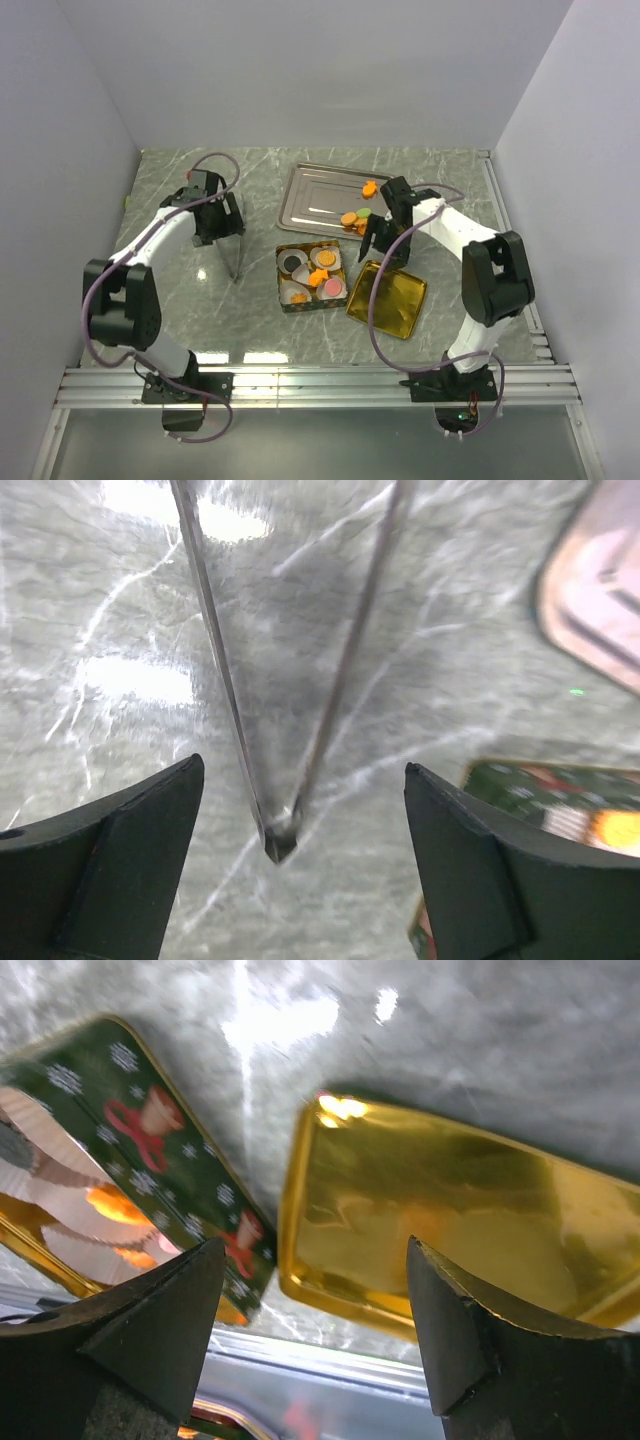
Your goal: Pack the cookies
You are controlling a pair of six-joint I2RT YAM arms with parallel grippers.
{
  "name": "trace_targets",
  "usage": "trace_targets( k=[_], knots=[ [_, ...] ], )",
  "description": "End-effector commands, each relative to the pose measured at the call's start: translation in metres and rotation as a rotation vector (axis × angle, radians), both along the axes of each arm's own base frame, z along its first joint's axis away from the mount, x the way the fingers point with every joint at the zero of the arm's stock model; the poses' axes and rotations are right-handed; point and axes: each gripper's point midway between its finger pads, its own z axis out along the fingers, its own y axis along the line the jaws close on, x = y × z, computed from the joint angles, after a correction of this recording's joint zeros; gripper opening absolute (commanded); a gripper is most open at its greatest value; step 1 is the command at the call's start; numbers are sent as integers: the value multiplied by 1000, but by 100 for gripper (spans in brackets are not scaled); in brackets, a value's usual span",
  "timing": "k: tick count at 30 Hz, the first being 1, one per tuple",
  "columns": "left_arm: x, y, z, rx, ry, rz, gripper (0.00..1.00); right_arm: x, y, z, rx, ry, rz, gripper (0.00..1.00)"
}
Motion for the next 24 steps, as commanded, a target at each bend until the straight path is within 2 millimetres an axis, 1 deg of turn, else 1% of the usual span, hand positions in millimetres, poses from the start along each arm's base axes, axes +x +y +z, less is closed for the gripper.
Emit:
trace_targets(
  k=[1, 2, 3, 4, 5, 7, 8, 9, 10, 11, 12, 13, 16, 19, 21, 22, 24],
  knots=[
    [2, -2, 48, -40, -107, 18, 85, 13, 14, 5, 8, -19, 22, 79],
    [0, -3, 51, -45, -113, 18, 84, 17, 17, 7, 11, -26, 25, 79],
    [-3, -3, 53, -47, -115, 15, 83, 18, 20, 5, 8, -24, 36, 79],
    [-7, -5, 56, -60, -124, 7, 82, 17, 20, -1, -15, -7, 38, 79],
    [-9, -5, 57, -63, -126, 3, 81, 20, 21, -1, -25, -11, 39, 78],
    [-17, -5, 55, -66, -120, -2, 80, 18, 22, -10, -49, 15, 46, 77],
    [-20, -5, 55, -69, -118, -3, 79, 21, 21, -12, -71, 12, 42, 76],
    [-26, -5, 50, -69, -104, -5, 79, 21, 19, -14, -82, 18, 39, 75],
    [-29, -5, 53, -73, -114, -6, 78, 19, 19, -20, -103, 40, 39, 71],
    [-31, -6, 54, -80, -116, -10, 78, 21, 18, -21, -114, 42, 39, 68],
    [-36, -6, 50, -83, -108, -11, 78, 21, 15, -28, -140, 56, 37, 66],
    [-39, -6, 53, -87, -118, -11, 78, 20, 14, -30, -158, 66, 37, 61],
    [-47, -5, 52, -88, -116, -11, 78, 21, 11, -37, -198, 83, 27, 54],
    [-52, -4, 51, -86, -116, -11, 78, 20, 11, -43, -224, 95, 26, 51],
    [-53, -3, 51, -86, -115, -13, 77, 19, 15, -45, -235, 96, 36, 48],
    [-53, -4, 50, -83, -115, -18, 77, 17, 16, -48, -245, 103, 40, 44],
    [-53, -4, 51, -84, -115, -21, 77, 15, 21, -49, -253, 101, 58, 39]
  ],
)
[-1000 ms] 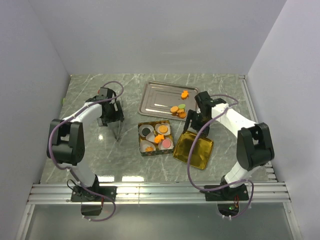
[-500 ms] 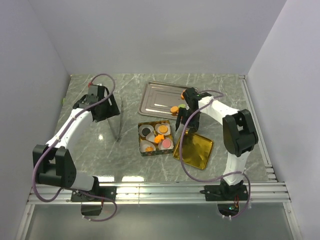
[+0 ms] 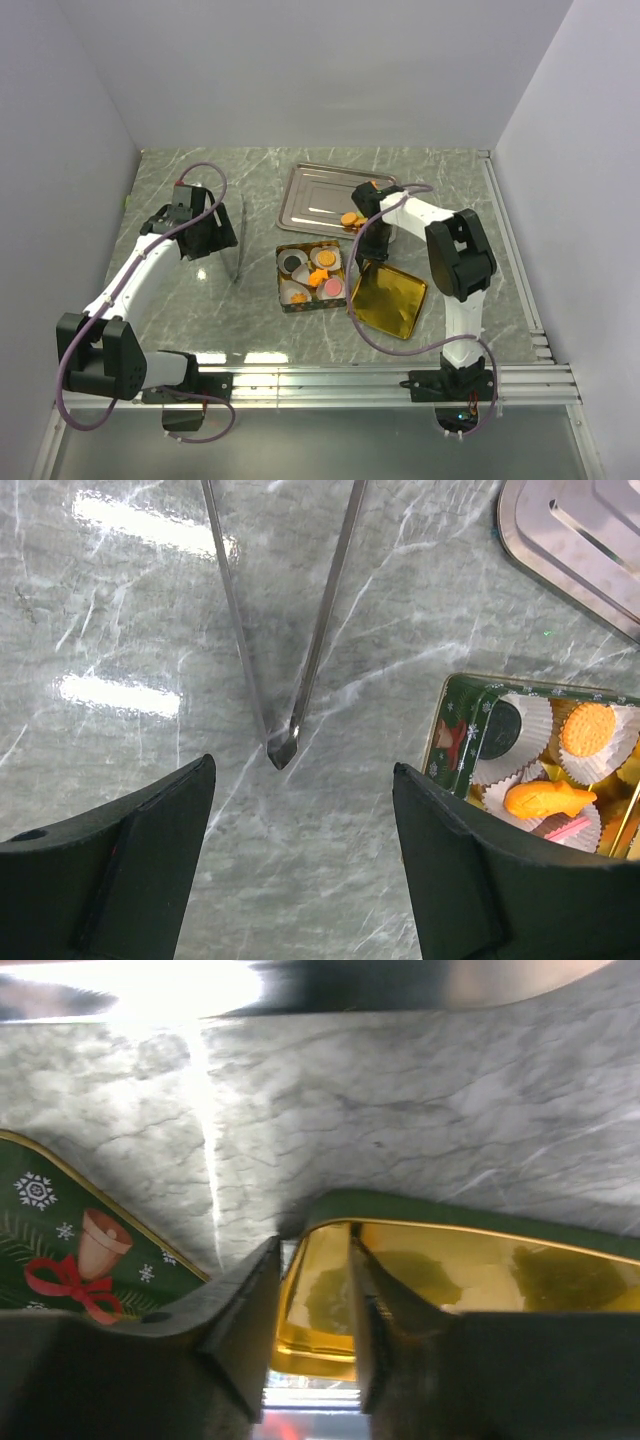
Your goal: Pack the cookies
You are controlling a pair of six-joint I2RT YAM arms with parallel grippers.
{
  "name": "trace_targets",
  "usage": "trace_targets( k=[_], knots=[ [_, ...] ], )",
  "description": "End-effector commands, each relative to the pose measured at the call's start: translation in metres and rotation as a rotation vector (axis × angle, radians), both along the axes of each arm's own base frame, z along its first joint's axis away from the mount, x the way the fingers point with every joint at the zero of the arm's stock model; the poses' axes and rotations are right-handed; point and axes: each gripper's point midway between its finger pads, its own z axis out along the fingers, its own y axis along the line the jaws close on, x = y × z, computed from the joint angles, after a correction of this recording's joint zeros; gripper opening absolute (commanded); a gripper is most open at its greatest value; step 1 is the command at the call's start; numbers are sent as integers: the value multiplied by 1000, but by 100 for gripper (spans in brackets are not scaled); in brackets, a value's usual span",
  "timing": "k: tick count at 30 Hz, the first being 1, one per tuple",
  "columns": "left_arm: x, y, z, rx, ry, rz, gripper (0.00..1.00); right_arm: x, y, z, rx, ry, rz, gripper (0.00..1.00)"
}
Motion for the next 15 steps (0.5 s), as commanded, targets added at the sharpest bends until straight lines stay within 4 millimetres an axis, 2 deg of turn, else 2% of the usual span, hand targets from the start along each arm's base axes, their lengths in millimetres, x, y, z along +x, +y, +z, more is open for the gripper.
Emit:
trace_targets(
  k=[1, 4, 9, 11, 14, 15],
  knots=[
    [0, -2, 8, -14, -31, -9, 77, 0, 7, -1, -54, -3, 26, 35],
    [1, -3, 10, -15, -35, -13, 77, -5, 10, -4, -74, 7, 57, 20],
    [2, -2, 15, -17, -44, -8, 77, -10, -3, 1, -119, -18, 68, 0],
    [3, -6, 17, -32, -48, -19, 76, -9, -11, 11, -167, -43, 85, 0],
    [3, -7, 17, -39, -50, -22, 76, -5, -16, 41, -179, -103, 92, 0],
    [3, -8, 20, -42, -57, -23, 76, -2, -19, 57, -183, -149, 91, 0]
  ],
)
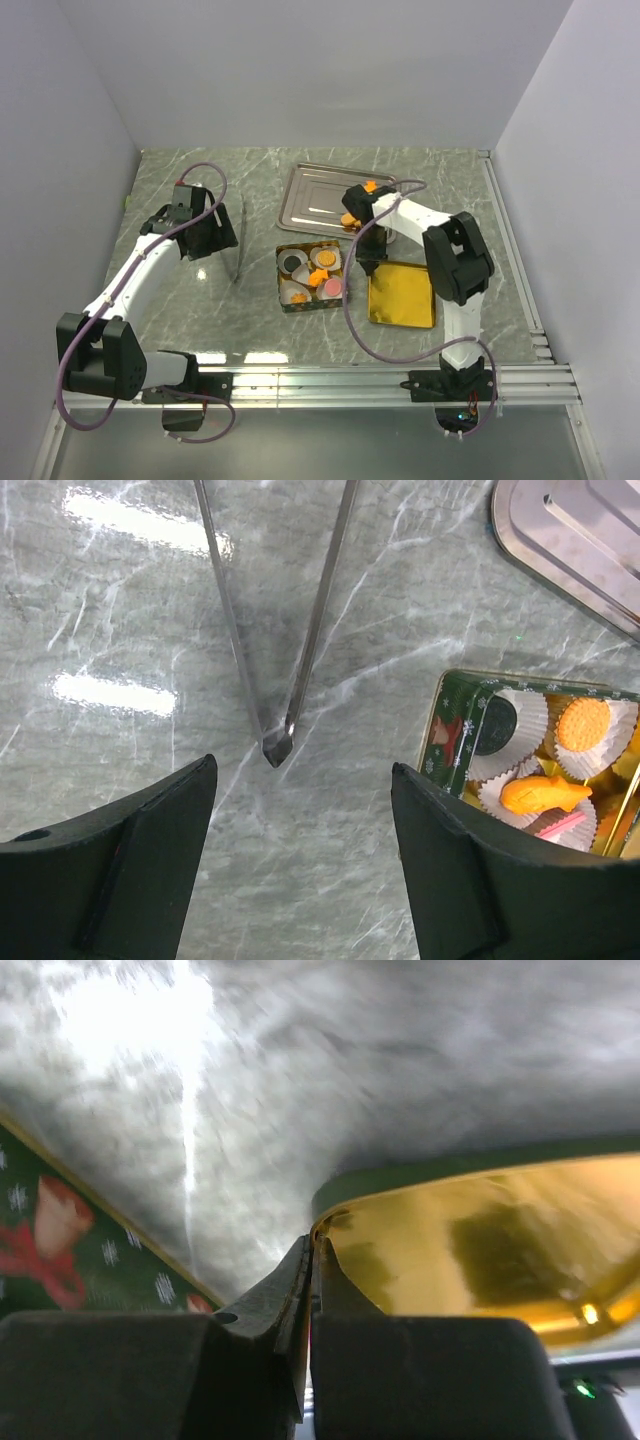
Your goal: Pack the cookies
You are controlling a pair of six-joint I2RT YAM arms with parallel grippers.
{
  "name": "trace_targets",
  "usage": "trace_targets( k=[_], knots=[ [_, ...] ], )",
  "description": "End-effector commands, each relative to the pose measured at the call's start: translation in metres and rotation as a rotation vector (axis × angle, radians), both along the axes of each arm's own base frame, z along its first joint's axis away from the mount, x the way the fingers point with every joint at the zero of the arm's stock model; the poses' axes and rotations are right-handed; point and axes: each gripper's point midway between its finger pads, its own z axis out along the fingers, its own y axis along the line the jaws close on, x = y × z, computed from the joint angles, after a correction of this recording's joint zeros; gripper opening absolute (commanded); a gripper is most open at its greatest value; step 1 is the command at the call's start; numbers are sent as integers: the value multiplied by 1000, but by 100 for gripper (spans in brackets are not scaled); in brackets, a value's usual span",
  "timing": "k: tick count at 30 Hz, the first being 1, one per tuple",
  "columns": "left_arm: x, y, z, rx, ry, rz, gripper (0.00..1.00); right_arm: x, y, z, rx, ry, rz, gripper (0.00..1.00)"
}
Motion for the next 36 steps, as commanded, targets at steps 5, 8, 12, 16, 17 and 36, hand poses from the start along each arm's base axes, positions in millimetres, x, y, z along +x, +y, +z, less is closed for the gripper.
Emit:
trace_targets(
  k=[5, 8, 12, 16, 17, 36],
  knots=[
    [12, -8, 40, -46, -106, -17, 76, 10, -25, 119, -2, -249, 14, 0],
    [24, -15, 70, -80, -160, -26, 76, 5, -20, 175, 93, -320, 18, 0],
    [39, -31, 110, -172, -247, -48, 75, 5, 2, 265, 379, -514, 47, 0],
    [53, -61, 152, -375, -360, -82, 77, 17, 27, 357, 780, -758, 67, 0],
    [54, -68, 154, -425, -374, -90, 78, 8, 37, 374, 909, -759, 109, 0],
    [20, -151, 247, -1287, -546, -566, 80, -79, 47, 537, 2000, -740, 494, 0]
  ],
)
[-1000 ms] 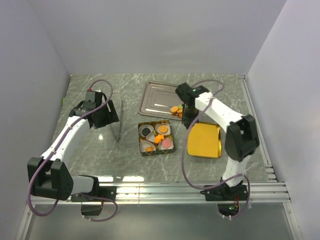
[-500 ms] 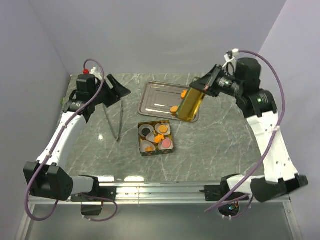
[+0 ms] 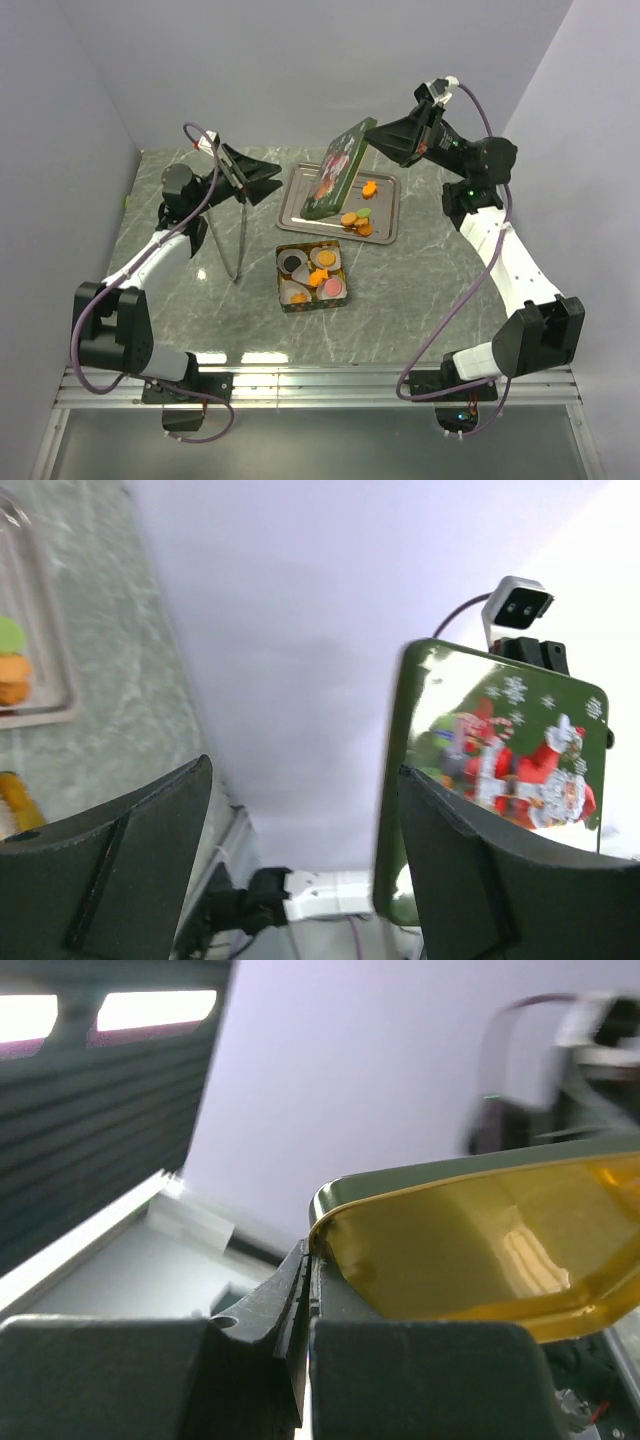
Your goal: Pack the cookies
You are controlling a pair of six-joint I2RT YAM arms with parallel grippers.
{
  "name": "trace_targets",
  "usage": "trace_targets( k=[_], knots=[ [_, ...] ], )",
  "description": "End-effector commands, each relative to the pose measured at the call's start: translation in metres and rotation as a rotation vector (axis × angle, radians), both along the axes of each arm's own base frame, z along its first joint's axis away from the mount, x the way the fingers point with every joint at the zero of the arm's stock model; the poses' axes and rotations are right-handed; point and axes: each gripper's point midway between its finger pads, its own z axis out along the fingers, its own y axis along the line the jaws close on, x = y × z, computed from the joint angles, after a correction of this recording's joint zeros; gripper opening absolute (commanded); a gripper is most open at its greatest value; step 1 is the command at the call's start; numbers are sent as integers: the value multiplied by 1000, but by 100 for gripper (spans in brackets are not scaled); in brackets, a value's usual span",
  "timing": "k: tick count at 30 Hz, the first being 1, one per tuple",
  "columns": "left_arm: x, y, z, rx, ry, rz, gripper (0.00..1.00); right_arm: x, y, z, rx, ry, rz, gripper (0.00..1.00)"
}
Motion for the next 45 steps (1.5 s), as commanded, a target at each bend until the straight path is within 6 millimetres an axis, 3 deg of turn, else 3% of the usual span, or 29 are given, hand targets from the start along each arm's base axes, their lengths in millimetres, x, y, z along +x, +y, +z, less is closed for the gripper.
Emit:
trace_targets(
  k=[1, 4, 16, 25, 30, 38, 44, 45],
  knots=[
    [-33, -5, 48, -117, -169, -135, 80, -75, -8, 53, 106, -263, 160, 0],
    [-35, -8, 52, -129, -178, -138, 81, -82, -7, 60, 166, -275, 204, 0],
    [-74, -17, 92, -275, -297, -272, 81, -70, 6, 59, 255, -246, 285, 0],
    [-78, -34, 81, -187, -278, -298, 76, -64, 13, 59, 290, -234, 320, 0],
    [-94, -29, 100, -244, -329, -330, 60, -63, 10, 42, 313, -209, 344, 0],
    [-112, -25, 124, -253, -392, -362, 52, -49, 11, 9, 347, -141, 369, 0],
    [-113, -25, 127, -200, -380, -322, 32, -43, 12, 6, 340, -127, 373, 0],
    [-109, -26, 122, -159, -355, -297, 23, -40, 12, 4, 330, -117, 372, 0]
  ],
)
